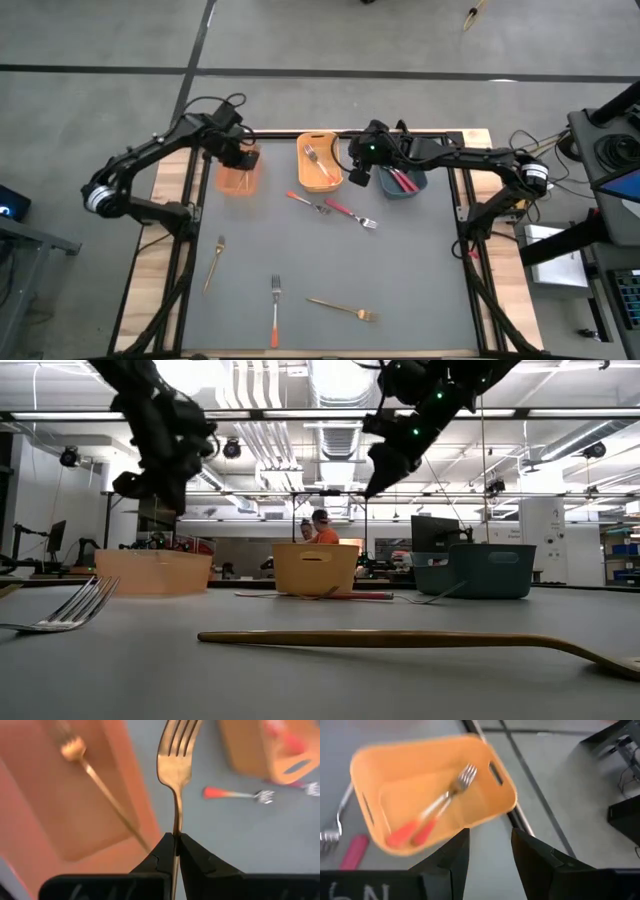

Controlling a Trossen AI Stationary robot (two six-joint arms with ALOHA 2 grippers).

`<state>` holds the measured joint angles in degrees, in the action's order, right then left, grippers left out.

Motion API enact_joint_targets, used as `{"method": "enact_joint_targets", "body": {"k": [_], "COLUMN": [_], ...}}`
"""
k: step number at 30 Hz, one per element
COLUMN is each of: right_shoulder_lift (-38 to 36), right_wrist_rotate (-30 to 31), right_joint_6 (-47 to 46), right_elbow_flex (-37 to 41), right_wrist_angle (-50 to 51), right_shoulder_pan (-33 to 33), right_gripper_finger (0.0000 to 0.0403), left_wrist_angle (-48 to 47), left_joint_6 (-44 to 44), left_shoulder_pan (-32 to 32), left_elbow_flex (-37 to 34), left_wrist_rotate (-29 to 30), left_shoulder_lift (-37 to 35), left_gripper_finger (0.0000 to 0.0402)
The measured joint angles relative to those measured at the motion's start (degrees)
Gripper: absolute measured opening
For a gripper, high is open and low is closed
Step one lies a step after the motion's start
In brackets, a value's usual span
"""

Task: Sort silverware by color (type)
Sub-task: Adjust the gold fork in the orange bin

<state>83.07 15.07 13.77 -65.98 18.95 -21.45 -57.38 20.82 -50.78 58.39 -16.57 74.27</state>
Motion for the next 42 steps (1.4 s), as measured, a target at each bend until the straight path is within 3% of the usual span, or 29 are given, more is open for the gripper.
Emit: {"method": "enact_joint_targets", "body": {"k": [7, 13, 22, 42], "right_shoulder_lift": [0.20, 0.20, 0.20, 0.20], "right_wrist_rotate": [-0.02, 0.00, -0.02, -0.48], "right_joint_6": [2.00, 2.74, 2.75, 3.82], "right_elbow_flex": [0.05, 0.57, 1.66, 1.71], "right_wrist_angle": [1.99, 1.93, 1.87, 1.76], "right_shoulder_pan": [-0.60, -1.95, -4.14, -4.48], "right_gripper_finger": [0.0136, 0.0131, 0.0129, 0.0119], "left_wrist_angle": [-2.30, -3.92, -8.13, -8.16], "left_joint_6": [-1.22, -2.06, -4.44, -1.69], "left_shoulder_pan": [-3.98, -9.28, -14.06, -14.54], "left_elbow_flex": [0.00, 0.00, 0.00, 0.00], "left_wrist_rotate": [-1.39, -9.83, -9.95, -10.34], "left_shoulder_lift": [5.40, 8.30, 12.27, 17.27], "left_gripper_finger": [0.0000, 0.0000, 0.0000, 0.0000]}}
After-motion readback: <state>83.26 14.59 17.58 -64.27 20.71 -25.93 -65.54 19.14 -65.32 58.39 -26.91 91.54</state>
